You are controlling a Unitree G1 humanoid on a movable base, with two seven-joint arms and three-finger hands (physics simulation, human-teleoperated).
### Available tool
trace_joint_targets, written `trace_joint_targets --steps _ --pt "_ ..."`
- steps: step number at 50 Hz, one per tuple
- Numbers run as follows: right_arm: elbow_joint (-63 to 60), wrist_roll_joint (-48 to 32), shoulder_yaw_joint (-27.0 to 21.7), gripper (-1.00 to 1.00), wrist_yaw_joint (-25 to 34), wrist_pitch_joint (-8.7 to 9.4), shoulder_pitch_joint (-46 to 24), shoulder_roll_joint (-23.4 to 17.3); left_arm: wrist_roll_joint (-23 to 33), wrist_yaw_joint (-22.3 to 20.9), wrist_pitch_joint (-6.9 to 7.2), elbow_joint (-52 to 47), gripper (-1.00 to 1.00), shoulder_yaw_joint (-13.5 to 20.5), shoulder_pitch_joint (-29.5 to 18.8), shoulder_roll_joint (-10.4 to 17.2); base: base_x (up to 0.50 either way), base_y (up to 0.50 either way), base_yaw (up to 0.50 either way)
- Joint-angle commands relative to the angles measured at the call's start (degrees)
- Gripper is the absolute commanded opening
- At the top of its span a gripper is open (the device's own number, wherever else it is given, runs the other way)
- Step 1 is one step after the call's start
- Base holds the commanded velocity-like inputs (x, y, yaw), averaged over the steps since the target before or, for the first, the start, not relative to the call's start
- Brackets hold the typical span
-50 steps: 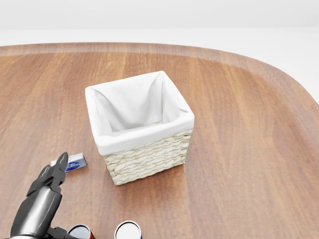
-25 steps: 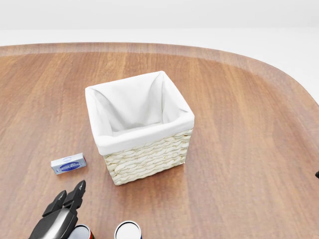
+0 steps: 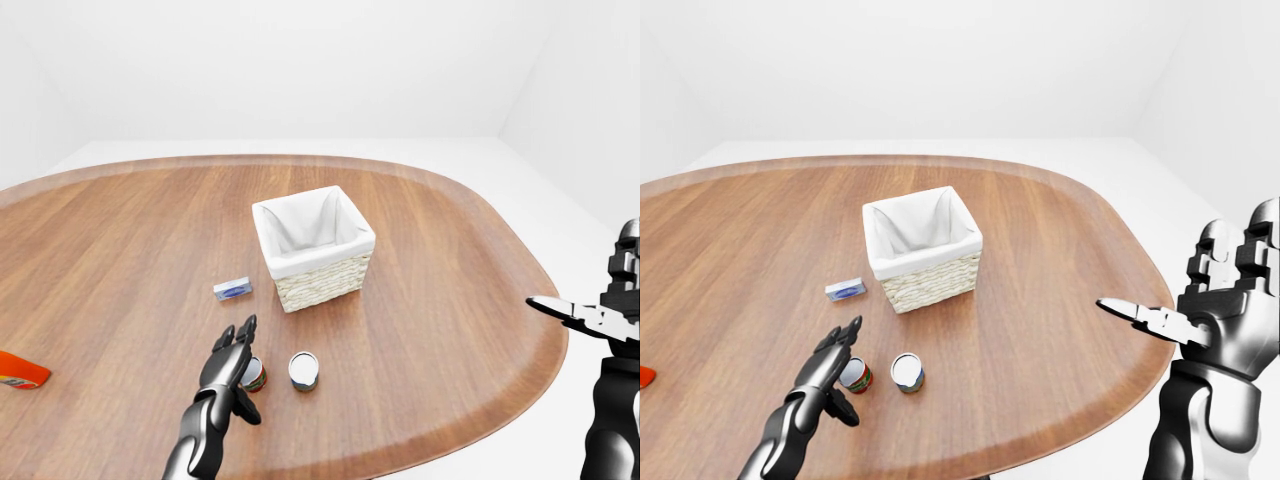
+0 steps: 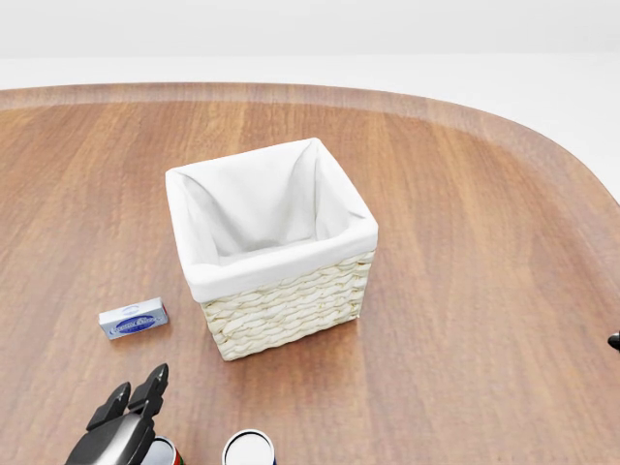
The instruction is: Pick up the tomato sauce, and put it in the basket.
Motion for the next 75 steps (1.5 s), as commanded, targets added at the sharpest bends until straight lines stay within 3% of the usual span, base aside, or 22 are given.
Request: trace_joint_targets --steps 1,8,14,33,34,35,55,61,66,67,68,71,75 --pt "0.1 0.0 0.1 1.0 0.1 0.0 0.0 0.1 -0.2 1.1 -0.06 2.5 1.0 -0.2 -1.0 0.2 0.0 0.0 0.0" --pt "0.3 -0.1 0.2 1.0 0.1 0.0 0.1 0.1 -0.3 1.5 -0.09 3.2 1.0 -0.3 -1.2 0.3 0.0 0.0 0.0" --pt "0.7 -0.4 0.6 1.0 0.3 0.0 0.1 0.2 0.2 4.6 -1.31 9.4 1.0 -1.1 -3.4 0.6 0.0 0.0 0.0" --pt "0.4 0.0 0.2 1.0 0.3 0.0 -0.1 -0.1 -0.4 7.9 -2.18 17.8 1.0 -2.3 -6.9 1.1 0.0 0.0 0.0" --pt "0.4 0.0 0.2 1.0 0.2 0.0 -0.1 -0.1 -0.9 7.6 -2.41 17.5 0.3 -2.2 -6.8 1.0 0.0 0.0 0.0" --pt "0.2 0.1 0.2 1.0 0.2 0.0 -0.2 -0.1 -1.2 6.9 -2.45 17.0 -1.0 -2.2 -6.5 1.0 0.0 0.0 0.0" --pt "0.4 -0.2 0.5 1.0 0.2 0.0 0.0 0.1 -2.6 6.5 -3.04 16.3 -1.0 -1.9 -6.5 1.0 0.0 0.0 0.0" --pt "0.5 -0.4 0.8 1.0 0.2 0.0 0.0 0.2 -3.4 6.4 -2.52 13.0 -1.0 -1.2 -6.1 0.8 0.0 0.0 0.0" --pt "-1.7 0.1 0.3 1.0 -0.4 0.0 -0.4 -0.3 -3.3 2.7 -0.16 1.1 -1.0 -1.5 -3.1 -1.0 0.0 0.0 0.0" --pt "-1.8 0.1 0.3 1.0 -0.5 0.0 -0.4 -0.2 -3.2 2.3 0.74 -1.1 -1.0 -1.3 -3.0 -1.3 0.0 0.0 0.0" --pt "-1.6 0.0 0.3 1.0 -0.3 0.0 -0.3 -0.1 -1.5 3.5 2.92 -3.2 -1.0 -1.1 -3.9 -1.7 0.0 0.0 0.0" --pt "-1.3 -0.1 0.2 1.0 0.0 0.0 -0.3 0.0 -0.5 1.8 5.55 -8.7 -1.0 -1.4 -4.9 -2.6 0.0 0.0 0.0" --pt "-0.5 -0.5 0.7 1.0 -0.1 0.0 -0.5 0.0 1.5 -5.1 5.77 -21.2 -1.0 -2.0 -7.4 -4.0 0.0 0.0 0.0"
